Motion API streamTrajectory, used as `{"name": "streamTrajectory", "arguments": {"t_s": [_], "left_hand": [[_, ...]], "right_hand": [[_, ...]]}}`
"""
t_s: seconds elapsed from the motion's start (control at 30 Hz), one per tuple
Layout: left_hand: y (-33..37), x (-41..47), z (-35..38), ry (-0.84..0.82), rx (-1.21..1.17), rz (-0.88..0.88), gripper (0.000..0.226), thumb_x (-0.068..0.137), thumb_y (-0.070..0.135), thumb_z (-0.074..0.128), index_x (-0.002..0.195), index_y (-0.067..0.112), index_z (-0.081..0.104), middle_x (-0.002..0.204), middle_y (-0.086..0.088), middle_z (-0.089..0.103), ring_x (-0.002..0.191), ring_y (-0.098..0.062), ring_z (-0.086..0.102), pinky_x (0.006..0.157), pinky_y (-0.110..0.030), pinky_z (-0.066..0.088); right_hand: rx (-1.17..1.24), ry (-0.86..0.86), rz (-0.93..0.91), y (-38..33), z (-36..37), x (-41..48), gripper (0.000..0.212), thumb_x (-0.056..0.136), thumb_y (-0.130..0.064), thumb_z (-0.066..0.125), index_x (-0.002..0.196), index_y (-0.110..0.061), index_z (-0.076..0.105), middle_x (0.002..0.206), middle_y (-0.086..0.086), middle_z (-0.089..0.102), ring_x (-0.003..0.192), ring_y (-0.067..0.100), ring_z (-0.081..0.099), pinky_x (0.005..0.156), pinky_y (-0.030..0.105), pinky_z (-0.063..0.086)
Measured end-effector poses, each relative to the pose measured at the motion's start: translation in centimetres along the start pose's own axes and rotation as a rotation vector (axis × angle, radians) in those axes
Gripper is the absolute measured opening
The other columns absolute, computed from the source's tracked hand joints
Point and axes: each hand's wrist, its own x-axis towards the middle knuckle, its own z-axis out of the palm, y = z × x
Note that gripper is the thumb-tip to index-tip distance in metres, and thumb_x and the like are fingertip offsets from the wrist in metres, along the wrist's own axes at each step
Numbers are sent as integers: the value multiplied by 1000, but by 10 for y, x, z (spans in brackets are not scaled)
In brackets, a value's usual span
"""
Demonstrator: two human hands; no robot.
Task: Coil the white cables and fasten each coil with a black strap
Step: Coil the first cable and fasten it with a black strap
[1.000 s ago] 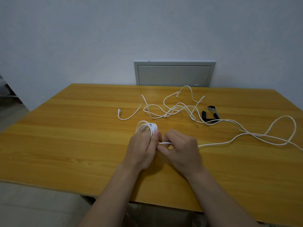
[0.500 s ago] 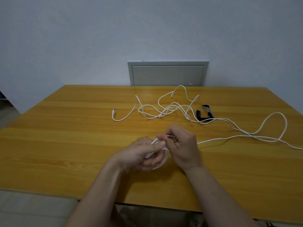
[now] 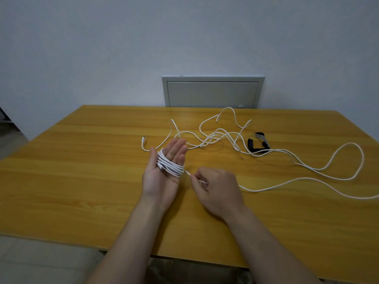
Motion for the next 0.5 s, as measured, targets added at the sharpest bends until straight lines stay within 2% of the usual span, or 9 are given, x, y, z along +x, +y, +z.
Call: {"name": "streamTrajectory", "arguments": {"t_s": [0.07, 0.13, 0.23, 0.3, 0.33, 0.37, 0.43, 0.5], "left_hand": [[-7, 1, 4, 111, 264, 137, 64, 109, 49, 22, 129, 0, 58, 118, -16, 74, 104, -24, 74, 77, -22, 60], [-14, 0, 3, 143, 545, 273, 61, 110, 45, 22, 130, 0, 57, 117, -17, 74, 107, -26, 74, 82, -24, 58], [-24, -4, -6, 87, 883, 455, 43, 111, 37, 31, 133, 9, 55, 121, -15, 72, 113, -25, 70, 95, -30, 55], [-27, -5, -10, 23, 1090, 558, 31, 109, 34, 36, 134, 26, 54, 130, -11, 67, 122, -21, 65, 104, -36, 50], [-28, -5, -11, -7, 1195, 597, 32, 107, 32, 37, 135, 30, 53, 133, -8, 65, 126, -18, 63, 107, -37, 48], [-28, -5, -12, -29, 1291, 620, 34, 106, 30, 39, 137, 25, 51, 133, -5, 64, 127, -14, 61, 108, -36, 46], [-26, -4, -14, -53, 1506, 636, 36, 105, 30, 41, 133, 13, 55, 128, 1, 66, 122, -8, 61, 105, -34, 47], [-23, -6, -16, -62, 1731, 615, 37, 103, 39, 38, 115, 15, 64, 114, 6, 68, 107, -13, 65, 92, -36, 49]], "right_hand": [[29, -49, -42, -5, -1, -2, 12, 86, -30, 62, 76, -26, 59, 62, -8, 58, 59, 17, 58, 52, 36, 46], [39, -94, -73, -7, -2, -3, 6, 84, -27, 60, 79, -26, 59, 64, -7, 56, 61, 19, 58, 53, 39, 47], [21, -138, -88, -6, -3, -3, 6, 85, -28, 56, 83, -24, 59, 68, -5, 60, 65, 22, 60, 55, 40, 47], [10, -151, -83, -7, -3, -3, 8, 84, -31, 54, 81, -24, 58, 70, -3, 63, 67, 26, 61, 55, 39, 46], [1, -152, -77, -7, -3, -3, 10, 82, -34, 54, 79, -24, 55, 71, -2, 64, 67, 27, 62, 55, 39, 46], [-13, -147, -72, -8, -3, -3, 13, 81, -36, 54, 76, -25, 53, 70, -1, 65, 65, 28, 61, 53, 38, 44], [-43, -127, -58, -8, -4, -3, 17, 79, -40, 51, 71, -25, 49, 66, 0, 64, 60, 28, 60, 50, 36, 40], [-57, -87, -40, -7, -7, -2, 18, 80, -40, 51, 69, -26, 48, 63, -2, 63, 57, 25, 59, 48, 36, 41]]}}
